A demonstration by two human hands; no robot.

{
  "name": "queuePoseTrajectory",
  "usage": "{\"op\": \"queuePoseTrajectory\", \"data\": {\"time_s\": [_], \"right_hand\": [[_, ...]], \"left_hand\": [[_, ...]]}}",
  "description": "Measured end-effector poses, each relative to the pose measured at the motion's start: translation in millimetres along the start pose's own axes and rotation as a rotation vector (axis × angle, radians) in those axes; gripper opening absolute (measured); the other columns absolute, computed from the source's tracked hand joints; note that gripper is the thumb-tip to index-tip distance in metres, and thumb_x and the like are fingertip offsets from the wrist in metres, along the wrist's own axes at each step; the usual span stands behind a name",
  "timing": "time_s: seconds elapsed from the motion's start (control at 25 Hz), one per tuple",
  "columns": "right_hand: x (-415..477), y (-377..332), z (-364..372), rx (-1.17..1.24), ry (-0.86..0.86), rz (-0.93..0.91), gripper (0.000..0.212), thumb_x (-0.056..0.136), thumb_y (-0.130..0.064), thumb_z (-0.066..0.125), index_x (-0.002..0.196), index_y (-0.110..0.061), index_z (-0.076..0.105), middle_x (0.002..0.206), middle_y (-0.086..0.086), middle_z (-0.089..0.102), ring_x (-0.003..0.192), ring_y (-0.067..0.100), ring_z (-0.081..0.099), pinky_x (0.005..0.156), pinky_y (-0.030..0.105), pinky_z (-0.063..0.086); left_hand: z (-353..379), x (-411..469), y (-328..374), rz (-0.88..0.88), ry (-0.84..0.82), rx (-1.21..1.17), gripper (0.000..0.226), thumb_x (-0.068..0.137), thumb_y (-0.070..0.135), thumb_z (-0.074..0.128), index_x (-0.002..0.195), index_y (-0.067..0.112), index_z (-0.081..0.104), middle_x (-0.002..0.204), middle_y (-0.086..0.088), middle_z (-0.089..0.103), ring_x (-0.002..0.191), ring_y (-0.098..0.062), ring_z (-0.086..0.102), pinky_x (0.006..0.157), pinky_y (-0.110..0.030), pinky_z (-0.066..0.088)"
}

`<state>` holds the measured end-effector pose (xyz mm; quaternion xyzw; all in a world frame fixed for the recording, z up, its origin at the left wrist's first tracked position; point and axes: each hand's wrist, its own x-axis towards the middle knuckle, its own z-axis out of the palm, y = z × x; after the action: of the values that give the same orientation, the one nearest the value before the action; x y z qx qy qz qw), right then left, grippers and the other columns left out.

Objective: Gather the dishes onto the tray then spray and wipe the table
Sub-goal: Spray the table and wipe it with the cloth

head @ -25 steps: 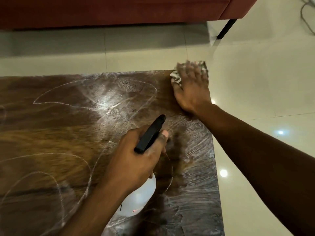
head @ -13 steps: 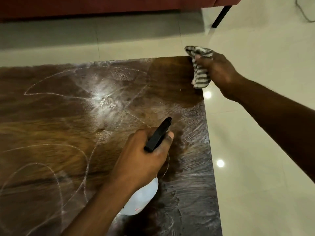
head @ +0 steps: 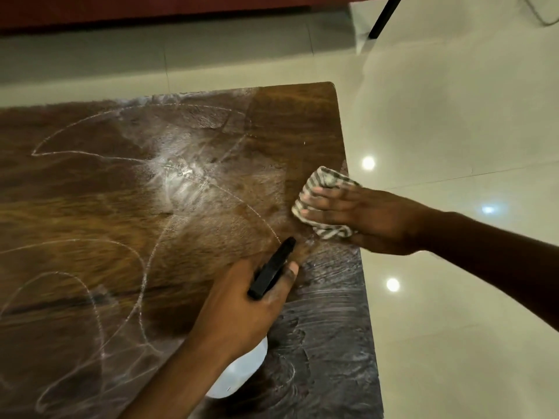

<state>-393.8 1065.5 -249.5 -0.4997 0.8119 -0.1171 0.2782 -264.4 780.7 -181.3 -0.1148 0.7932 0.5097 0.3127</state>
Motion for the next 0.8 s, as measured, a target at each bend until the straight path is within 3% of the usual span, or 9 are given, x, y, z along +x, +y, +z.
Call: {"op": "queuePoseTrajectory", "data": {"time_s": [0.08, 0.24, 0.32, 0.44, 0.56, 0.72, 0.8], "right_hand": [[-5.1, 20.0, -4.7, -0.062, 0.058, 0.074, 0.07, 0.111, -0.042, 0.04, 0.173, -0.024, 0.014, 0.181, 0.003, 0.009, 0.168, 0.023, 0.002, 0.135, 0.053, 0.016], [60.9, 23.2, -17.9, 0.01, 0.268, 0.521, 0.074, 0.109, -0.043, 0.038, 0.173, -0.023, 0.007, 0.181, 0.008, 0.001, 0.168, 0.03, -0.003, 0.136, 0.05, 0.001], [73.3, -5.8, -0.7, -0.023, 0.195, 0.398, 0.076, 0.109, -0.042, 0.039, 0.173, -0.025, 0.002, 0.181, 0.007, -0.003, 0.168, 0.028, -0.008, 0.136, 0.05, -0.002], [17.5, -22.3, 21.8, -0.15, 0.017, 0.11, 0.081, 0.109, -0.041, 0.046, 0.173, -0.027, -0.002, 0.182, 0.003, -0.006, 0.168, 0.024, -0.01, 0.136, 0.051, 0.003], [-5.1, 4.2, 13.8, -0.168, 0.099, 0.204, 0.08, 0.11, -0.041, 0.046, 0.173, -0.021, 0.002, 0.182, 0.008, -0.003, 0.168, 0.027, -0.007, 0.134, 0.055, 0.013], [50.2, -13.3, 1.9, 0.057, 0.294, 0.514, 0.074, 0.107, -0.046, 0.033, 0.173, -0.023, 0.01, 0.181, 0.007, 0.002, 0.168, 0.026, -0.002, 0.135, 0.052, 0.006], [45.7, -14.3, 4.7, 0.084, 0.289, 0.468, 0.073, 0.107, -0.042, 0.038, 0.173, -0.024, 0.012, 0.181, 0.005, 0.003, 0.168, 0.025, -0.002, 0.136, 0.051, 0.005]], "left_hand": [[4.0, -3.7, -1.6, -0.009, 0.006, 0.002, 0.067, 0.089, 0.073, 0.056, 0.085, 0.007, 0.068, 0.07, -0.025, 0.063, 0.055, -0.045, 0.057, 0.048, -0.059, 0.05], [14.5, -5.1, 1.0, -0.008, 0.028, 0.009, 0.052, 0.102, 0.052, 0.065, 0.077, 0.005, 0.063, 0.06, -0.021, 0.054, 0.053, -0.043, 0.054, 0.051, -0.057, 0.05], [17.1, -5.8, 3.7, -0.007, 0.039, -0.012, 0.05, 0.102, 0.05, 0.065, 0.076, 0.007, 0.061, 0.057, -0.018, 0.049, 0.051, -0.041, 0.053, 0.051, -0.056, 0.049], [16.5, -7.2, 9.0, -0.02, 0.05, -0.039, 0.049, 0.102, 0.05, 0.065, 0.076, 0.009, 0.059, 0.049, -0.002, 0.043, 0.047, -0.038, 0.05, 0.051, -0.056, 0.049], [15.6, -5.7, 7.8, 0.011, 0.039, -0.028, 0.05, 0.103, 0.048, 0.065, 0.074, 0.007, 0.058, 0.052, -0.013, 0.044, 0.049, -0.042, 0.051, 0.05, -0.056, 0.048], [19.6, -14.1, 6.1, -0.005, 0.059, -0.015, 0.05, 0.102, 0.044, 0.067, 0.072, 0.006, 0.056, 0.052, -0.008, 0.044, 0.052, -0.042, 0.052, 0.051, -0.056, 0.048], [23.6, -19.5, 3.6, -0.035, 0.059, -0.009, 0.042, 0.102, 0.043, 0.068, 0.072, 0.014, 0.062, 0.05, -0.006, 0.05, 0.05, -0.038, 0.054, 0.052, -0.053, 0.052]]}}
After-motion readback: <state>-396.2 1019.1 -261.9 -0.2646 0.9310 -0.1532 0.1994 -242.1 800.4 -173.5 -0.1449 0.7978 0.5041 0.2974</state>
